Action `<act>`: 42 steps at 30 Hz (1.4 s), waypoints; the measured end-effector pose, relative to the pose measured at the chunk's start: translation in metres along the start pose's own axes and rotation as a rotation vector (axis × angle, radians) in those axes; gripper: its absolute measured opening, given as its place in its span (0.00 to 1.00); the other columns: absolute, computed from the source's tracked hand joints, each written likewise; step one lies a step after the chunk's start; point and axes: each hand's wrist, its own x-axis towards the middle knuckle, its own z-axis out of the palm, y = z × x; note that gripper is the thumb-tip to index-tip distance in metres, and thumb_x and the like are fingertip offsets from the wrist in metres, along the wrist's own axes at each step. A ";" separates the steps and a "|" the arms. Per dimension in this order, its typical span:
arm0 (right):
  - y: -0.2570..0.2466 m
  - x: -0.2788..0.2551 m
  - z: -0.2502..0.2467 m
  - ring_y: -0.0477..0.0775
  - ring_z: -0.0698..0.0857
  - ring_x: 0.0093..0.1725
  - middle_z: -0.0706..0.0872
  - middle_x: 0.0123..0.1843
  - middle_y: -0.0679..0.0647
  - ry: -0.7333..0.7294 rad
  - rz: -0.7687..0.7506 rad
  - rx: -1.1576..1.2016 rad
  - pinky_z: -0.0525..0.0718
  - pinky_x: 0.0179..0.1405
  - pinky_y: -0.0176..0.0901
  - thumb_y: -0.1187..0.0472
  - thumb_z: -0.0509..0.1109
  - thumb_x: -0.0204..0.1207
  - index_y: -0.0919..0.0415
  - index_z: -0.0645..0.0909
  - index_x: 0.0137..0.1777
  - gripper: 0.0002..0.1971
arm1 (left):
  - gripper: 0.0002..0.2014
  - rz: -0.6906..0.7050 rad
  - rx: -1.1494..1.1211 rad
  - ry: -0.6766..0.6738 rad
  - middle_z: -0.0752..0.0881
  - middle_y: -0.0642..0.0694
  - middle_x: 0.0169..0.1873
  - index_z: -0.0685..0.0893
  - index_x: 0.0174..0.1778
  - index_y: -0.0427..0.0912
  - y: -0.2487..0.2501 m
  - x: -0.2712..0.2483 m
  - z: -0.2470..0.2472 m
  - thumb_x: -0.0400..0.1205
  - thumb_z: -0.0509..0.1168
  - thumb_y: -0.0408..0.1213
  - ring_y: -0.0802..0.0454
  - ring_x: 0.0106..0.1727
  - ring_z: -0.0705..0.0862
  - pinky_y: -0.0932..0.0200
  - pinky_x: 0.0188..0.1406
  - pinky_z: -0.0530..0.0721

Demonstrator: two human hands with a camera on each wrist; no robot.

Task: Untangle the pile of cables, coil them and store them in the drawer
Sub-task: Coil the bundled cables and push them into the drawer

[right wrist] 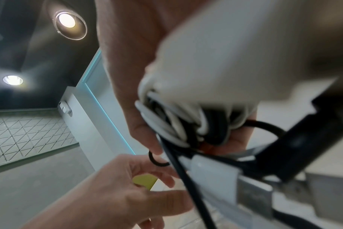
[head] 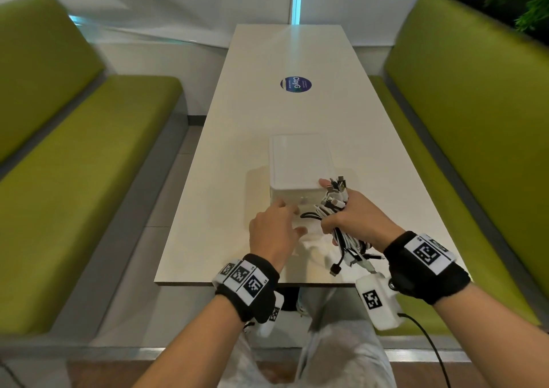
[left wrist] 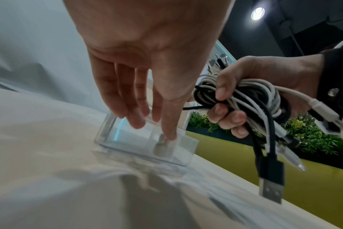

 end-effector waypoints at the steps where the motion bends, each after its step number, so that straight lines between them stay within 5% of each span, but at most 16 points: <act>1: 0.000 0.001 0.001 0.60 0.88 0.30 0.85 0.35 0.53 0.008 0.002 0.009 0.89 0.42 0.58 0.73 0.72 0.60 0.43 0.73 0.68 0.37 | 0.15 0.011 0.001 -0.009 0.84 0.54 0.59 0.85 0.60 0.53 -0.001 -0.001 0.001 0.79 0.71 0.51 0.44 0.54 0.85 0.54 0.48 0.77; 6: 0.003 0.008 0.001 0.52 0.85 0.30 0.84 0.35 0.48 0.056 -0.003 0.004 0.90 0.45 0.62 0.68 0.73 0.56 0.43 0.75 0.69 0.38 | 0.07 0.027 0.012 0.017 0.88 0.55 0.53 0.89 0.53 0.55 -0.011 -0.013 0.006 0.82 0.67 0.43 0.50 0.50 0.86 0.61 0.40 0.70; 11: 0.004 0.013 0.004 0.50 0.84 0.33 0.83 0.36 0.48 0.083 -0.011 -0.014 0.89 0.44 0.55 0.66 0.73 0.56 0.51 0.76 0.66 0.34 | 0.07 0.037 -0.020 -0.033 0.90 0.55 0.50 0.91 0.51 0.56 -0.015 -0.022 0.005 0.81 0.68 0.44 0.51 0.50 0.85 0.62 0.42 0.72; 16: -0.004 0.015 0.006 0.55 0.84 0.36 0.83 0.39 0.51 0.151 -0.048 -0.036 0.86 0.39 0.54 0.63 0.73 0.59 0.51 0.73 0.50 0.20 | 0.07 0.035 -0.081 -0.083 0.91 0.55 0.49 0.92 0.50 0.56 -0.017 -0.022 0.004 0.79 0.71 0.46 0.53 0.50 0.87 0.64 0.44 0.76; 19: -0.014 0.019 0.018 0.56 0.87 0.42 0.87 0.44 0.54 0.105 -0.054 -0.196 0.86 0.42 0.56 0.59 0.72 0.58 0.57 0.76 0.50 0.18 | 0.08 0.035 -0.093 -0.108 0.91 0.54 0.50 0.92 0.51 0.56 -0.017 -0.022 0.004 0.78 0.72 0.48 0.52 0.51 0.87 0.61 0.48 0.79; 21: -0.018 0.023 0.029 0.55 0.87 0.39 0.87 0.41 0.53 0.012 -0.047 -0.330 0.87 0.35 0.50 0.62 0.72 0.60 0.58 0.77 0.46 0.13 | 0.08 0.042 -0.094 -0.120 0.91 0.55 0.50 0.92 0.51 0.56 -0.016 -0.024 0.003 0.78 0.72 0.50 0.52 0.51 0.87 0.60 0.49 0.81; 24: -0.019 0.027 0.042 0.54 0.84 0.36 0.84 0.35 0.52 -0.021 -0.043 -0.529 0.73 0.26 0.40 0.65 0.69 0.64 0.55 0.76 0.39 0.07 | 0.09 0.051 -0.105 -0.136 0.91 0.56 0.51 0.92 0.51 0.57 -0.015 -0.027 0.003 0.77 0.72 0.51 0.52 0.53 0.87 0.59 0.52 0.82; 27: -0.017 0.032 0.048 0.55 0.83 0.36 0.83 0.36 0.54 -0.030 -0.010 -0.648 0.72 0.25 0.40 0.65 0.68 0.66 0.59 0.78 0.46 0.08 | 0.10 0.061 -0.106 -0.147 0.91 0.56 0.52 0.91 0.52 0.57 -0.017 -0.028 0.003 0.78 0.71 0.51 0.53 0.53 0.87 0.60 0.51 0.81; 30: -0.016 0.037 0.052 0.56 0.84 0.37 0.85 0.39 0.57 -0.072 0.037 -0.706 0.82 0.31 0.43 0.66 0.67 0.67 0.63 0.80 0.53 0.14 | 0.10 0.058 -0.150 -0.175 0.91 0.57 0.51 0.91 0.52 0.57 -0.019 -0.028 0.001 0.77 0.72 0.50 0.54 0.53 0.87 0.60 0.53 0.82; 33: -0.016 0.039 0.052 0.56 0.82 0.36 0.80 0.34 0.54 -0.046 0.076 -0.777 0.80 0.32 0.43 0.66 0.65 0.68 0.60 0.77 0.39 0.01 | 0.08 0.056 -0.227 -0.217 0.92 0.58 0.48 0.92 0.49 0.57 -0.022 -0.026 -0.002 0.76 0.73 0.50 0.58 0.50 0.87 0.64 0.51 0.81; 35: -0.016 0.040 0.053 0.57 0.80 0.37 0.76 0.32 0.52 -0.020 0.096 -0.798 0.78 0.34 0.43 0.66 0.64 0.70 0.57 0.69 0.33 0.08 | 0.07 0.074 -0.242 -0.239 0.92 0.58 0.47 0.93 0.48 0.57 -0.023 -0.024 -0.005 0.77 0.72 0.49 0.60 0.50 0.87 0.64 0.50 0.81; 38: -0.016 0.041 0.059 0.57 0.80 0.40 0.77 0.37 0.52 0.021 0.105 -0.841 0.79 0.38 0.44 0.63 0.67 0.73 0.59 0.72 0.39 0.06 | 0.08 0.087 -0.264 -0.260 0.92 0.57 0.46 0.93 0.48 0.56 -0.025 -0.021 -0.009 0.78 0.70 0.48 0.59 0.48 0.87 0.63 0.48 0.82; 42: -0.013 0.040 0.068 0.59 0.86 0.52 0.83 0.50 0.56 0.050 0.074 -0.901 0.78 0.41 0.44 0.59 0.69 0.78 0.63 0.78 0.56 0.10 | 0.08 0.064 -0.316 -0.203 0.92 0.57 0.41 0.92 0.47 0.54 -0.030 -0.018 -0.010 0.78 0.67 0.45 0.60 0.43 0.86 0.73 0.36 0.71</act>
